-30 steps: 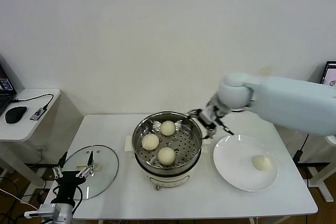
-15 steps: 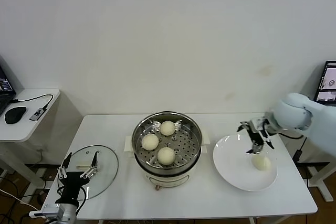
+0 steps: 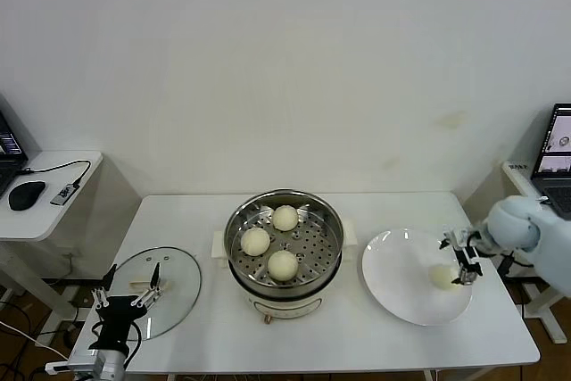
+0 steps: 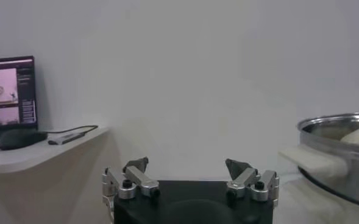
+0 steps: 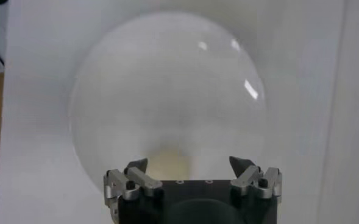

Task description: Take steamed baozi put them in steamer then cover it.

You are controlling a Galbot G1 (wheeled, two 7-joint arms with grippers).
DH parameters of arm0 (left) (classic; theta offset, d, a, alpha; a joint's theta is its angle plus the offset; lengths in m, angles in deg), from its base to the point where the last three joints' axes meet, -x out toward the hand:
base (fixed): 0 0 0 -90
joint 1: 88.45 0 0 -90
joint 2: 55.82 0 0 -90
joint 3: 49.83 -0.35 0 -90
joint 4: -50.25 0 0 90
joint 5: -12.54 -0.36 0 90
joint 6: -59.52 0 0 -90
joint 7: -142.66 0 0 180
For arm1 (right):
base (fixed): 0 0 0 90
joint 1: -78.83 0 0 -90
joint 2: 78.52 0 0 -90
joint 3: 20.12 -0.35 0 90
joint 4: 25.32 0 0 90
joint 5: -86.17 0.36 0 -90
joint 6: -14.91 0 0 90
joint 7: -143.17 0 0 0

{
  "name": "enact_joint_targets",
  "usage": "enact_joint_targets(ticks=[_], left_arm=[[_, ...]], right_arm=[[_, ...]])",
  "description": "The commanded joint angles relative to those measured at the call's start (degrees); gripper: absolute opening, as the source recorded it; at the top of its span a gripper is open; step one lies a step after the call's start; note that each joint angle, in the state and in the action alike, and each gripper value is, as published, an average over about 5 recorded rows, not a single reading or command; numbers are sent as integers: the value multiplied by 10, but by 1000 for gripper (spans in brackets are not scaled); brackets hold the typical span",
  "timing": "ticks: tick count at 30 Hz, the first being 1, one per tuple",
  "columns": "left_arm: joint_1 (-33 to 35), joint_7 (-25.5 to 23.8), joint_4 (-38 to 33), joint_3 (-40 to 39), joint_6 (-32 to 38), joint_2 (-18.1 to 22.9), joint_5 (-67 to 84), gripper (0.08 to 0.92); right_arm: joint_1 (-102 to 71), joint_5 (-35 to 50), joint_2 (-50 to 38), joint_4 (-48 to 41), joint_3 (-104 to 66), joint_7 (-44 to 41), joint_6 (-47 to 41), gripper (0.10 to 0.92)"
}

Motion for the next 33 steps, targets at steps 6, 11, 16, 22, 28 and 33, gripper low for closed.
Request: enact_joint_targets(ticks=[6, 11, 16, 22, 28, 33], left_arm=[[0, 0, 3, 3, 0, 2, 0, 823], [-2, 1, 4, 2, 0, 2, -2, 823], [-5, 1, 4, 2, 0, 0, -2, 823], [-5, 2, 6, 2, 1, 3, -2, 823], [-7, 2, 10, 0, 2, 1, -2, 823], [-10, 1, 8, 0, 2, -1, 0, 823]], right_arm=[[-99, -45, 54, -91, -87, 3, 9, 819], [-95, -49, 64, -96, -86, 3, 7, 777], [-88, -50, 68, -91, -83, 1, 1, 724], [-69, -45, 53, -72, -69, -11, -3, 606], [15, -8, 36, -47, -5, -22, -9, 553], [134, 59, 15, 3, 70, -23, -50, 545]])
